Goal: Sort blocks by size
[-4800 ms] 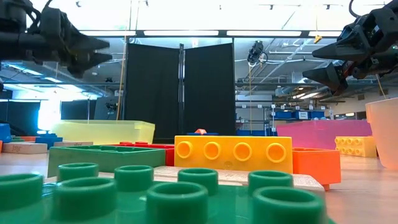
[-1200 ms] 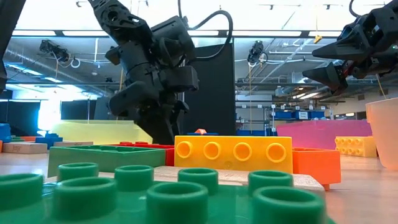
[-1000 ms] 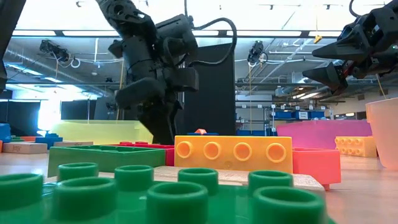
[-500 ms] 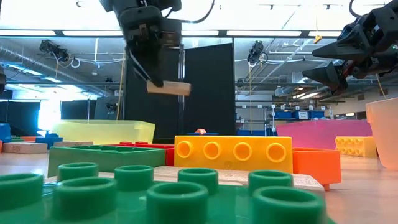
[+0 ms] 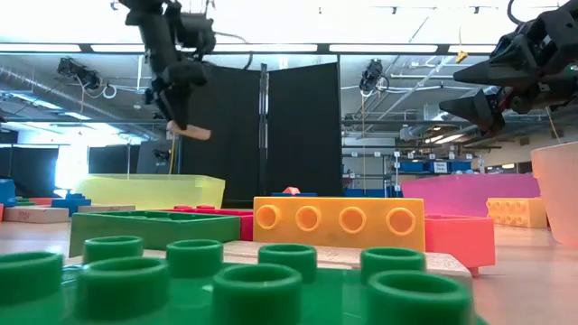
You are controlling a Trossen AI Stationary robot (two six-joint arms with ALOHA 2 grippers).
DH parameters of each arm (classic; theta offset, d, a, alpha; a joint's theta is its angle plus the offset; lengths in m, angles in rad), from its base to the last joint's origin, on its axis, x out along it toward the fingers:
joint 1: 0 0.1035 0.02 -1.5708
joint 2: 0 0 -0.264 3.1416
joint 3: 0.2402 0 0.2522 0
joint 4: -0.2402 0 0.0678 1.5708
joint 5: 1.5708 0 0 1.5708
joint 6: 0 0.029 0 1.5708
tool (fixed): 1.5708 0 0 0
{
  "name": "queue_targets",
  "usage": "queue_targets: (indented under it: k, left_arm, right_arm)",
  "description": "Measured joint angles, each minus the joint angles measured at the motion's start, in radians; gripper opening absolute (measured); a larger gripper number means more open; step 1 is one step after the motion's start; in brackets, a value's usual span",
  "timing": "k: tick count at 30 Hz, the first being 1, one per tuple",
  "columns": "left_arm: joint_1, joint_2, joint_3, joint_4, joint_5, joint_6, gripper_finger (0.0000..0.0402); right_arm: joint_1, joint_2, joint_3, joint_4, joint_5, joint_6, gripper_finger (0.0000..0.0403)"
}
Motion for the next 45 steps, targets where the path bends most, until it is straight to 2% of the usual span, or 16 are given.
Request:
queue_targets:
  k: [7, 13, 20, 26, 39, 45]
  left_arm:
    - [0.216, 0.069, 0.000, 0.020, 0.063, 0.084, 0.0118]
    - [0.299, 0.188, 0.000, 0.065, 0.088, 0.096, 0.0119]
    - [0.313, 0.335, 0.000, 0.075, 0.087, 0.117, 0.0119]
    - [0.314, 0.411, 0.000, 0.112, 0.085, 0.116, 0.0123]
    - [0.313, 0.439, 0.000, 0.162, 0.085, 0.116, 0.0179]
    - [0.313, 0.425, 0.006, 0.157, 0.086, 0.139, 0.0187]
  right_arm:
    - [0.000, 0.000, 0.000, 0.001, 0.000, 0.000, 0.0299]
    - [0.000, 0.000, 0.000, 0.001, 0.000, 0.000, 0.0297]
    - [0.000, 0.000, 0.000, 0.001, 0.000, 0.000, 0.0296]
    - [0.000, 0.000, 0.000, 0.001, 0.000, 0.000, 0.0296]
    - [0.000, 0.000, 0.000, 0.001, 0.000, 0.000, 0.0299]
    - [0.000, 0.000, 0.000, 0.001, 0.000, 0.000, 0.0295]
